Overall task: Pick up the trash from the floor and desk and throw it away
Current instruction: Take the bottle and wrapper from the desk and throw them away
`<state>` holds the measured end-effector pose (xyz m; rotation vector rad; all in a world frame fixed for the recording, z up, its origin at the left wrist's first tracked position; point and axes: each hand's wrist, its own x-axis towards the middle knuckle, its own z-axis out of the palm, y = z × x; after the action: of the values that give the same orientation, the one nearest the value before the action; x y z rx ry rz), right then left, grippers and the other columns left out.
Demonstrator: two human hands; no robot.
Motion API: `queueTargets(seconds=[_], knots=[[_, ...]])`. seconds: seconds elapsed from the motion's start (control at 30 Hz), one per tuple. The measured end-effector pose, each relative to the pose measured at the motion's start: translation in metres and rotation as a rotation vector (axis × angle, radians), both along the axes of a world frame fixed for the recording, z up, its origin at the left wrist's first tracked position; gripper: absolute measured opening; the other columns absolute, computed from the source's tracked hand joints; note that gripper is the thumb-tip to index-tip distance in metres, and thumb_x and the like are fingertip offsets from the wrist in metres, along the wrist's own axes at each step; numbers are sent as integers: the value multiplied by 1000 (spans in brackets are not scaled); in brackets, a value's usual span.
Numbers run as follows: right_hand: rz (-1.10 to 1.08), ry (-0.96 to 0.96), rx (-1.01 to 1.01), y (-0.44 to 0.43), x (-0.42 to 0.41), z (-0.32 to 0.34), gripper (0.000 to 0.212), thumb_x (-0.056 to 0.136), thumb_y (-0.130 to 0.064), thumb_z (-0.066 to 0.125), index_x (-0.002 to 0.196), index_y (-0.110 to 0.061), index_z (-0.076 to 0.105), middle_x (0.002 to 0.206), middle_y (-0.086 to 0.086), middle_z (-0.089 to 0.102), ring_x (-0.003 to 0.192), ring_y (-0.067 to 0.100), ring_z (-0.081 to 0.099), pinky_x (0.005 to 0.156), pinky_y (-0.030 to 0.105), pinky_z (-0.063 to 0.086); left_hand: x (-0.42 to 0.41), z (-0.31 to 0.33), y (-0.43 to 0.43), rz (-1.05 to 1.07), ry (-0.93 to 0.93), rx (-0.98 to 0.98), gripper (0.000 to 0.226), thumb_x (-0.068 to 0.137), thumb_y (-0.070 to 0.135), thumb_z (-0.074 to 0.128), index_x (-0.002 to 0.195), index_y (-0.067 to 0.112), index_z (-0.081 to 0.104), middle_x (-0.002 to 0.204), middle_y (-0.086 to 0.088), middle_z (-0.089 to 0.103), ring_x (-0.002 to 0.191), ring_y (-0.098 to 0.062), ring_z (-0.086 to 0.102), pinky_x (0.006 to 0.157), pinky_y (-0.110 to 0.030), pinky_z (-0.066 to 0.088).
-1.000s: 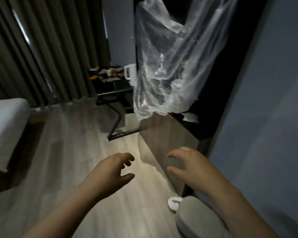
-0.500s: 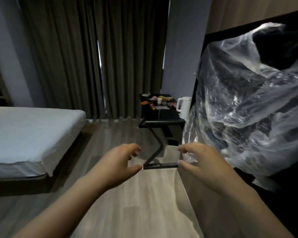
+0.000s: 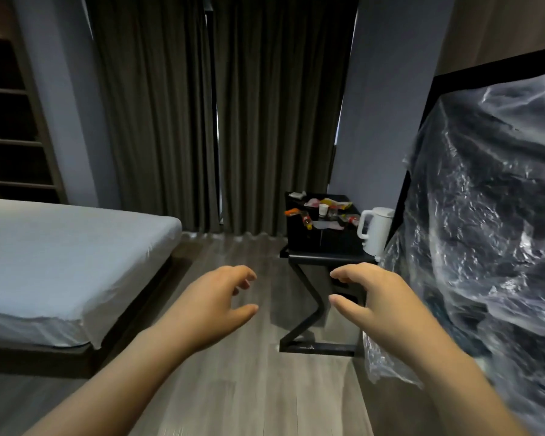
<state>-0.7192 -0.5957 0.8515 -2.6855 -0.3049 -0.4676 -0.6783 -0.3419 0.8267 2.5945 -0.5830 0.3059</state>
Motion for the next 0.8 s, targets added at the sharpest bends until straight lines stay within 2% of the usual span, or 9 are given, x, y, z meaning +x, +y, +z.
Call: queueTargets(seconds=[0.2,0.43,0.63,0.8], knots=[[-19,-2,-22,-1,91,-10,37,86,-40,63,122,-33,59,112,-18,59,106,-1,53,88,15,40,92,-11,-2,-14,3,-23,44,82,45,64,123,36,50,112,18,56,98,1,55,88,-23,49],[-60,8,-12,23,230,-11,37,86,-42,62,122,-35,58,112,-22,57,108,-4,52,92,17,43,238,-13,28,-27,12,-49,45,82,46,65,123,37,50,113,19,55,98,2,54,87,-18,47],[-121,20,33,44,338,-15,36,85,-45,61,120,-39,58,110,-27,55,103,-6,51,80,13,41,355,-11,52,-65,24,-32,48,83,47,63,127,37,47,116,20,55,101,3,54,87,-16,45],[-139,88,38,51,412,-30,37,84,-44,62,120,-37,58,110,-25,55,104,-5,51,87,15,42,433,-28,56,-97,91,-33,49,83,47,63,128,38,46,115,20,54,100,3,53,87,-15,45]])
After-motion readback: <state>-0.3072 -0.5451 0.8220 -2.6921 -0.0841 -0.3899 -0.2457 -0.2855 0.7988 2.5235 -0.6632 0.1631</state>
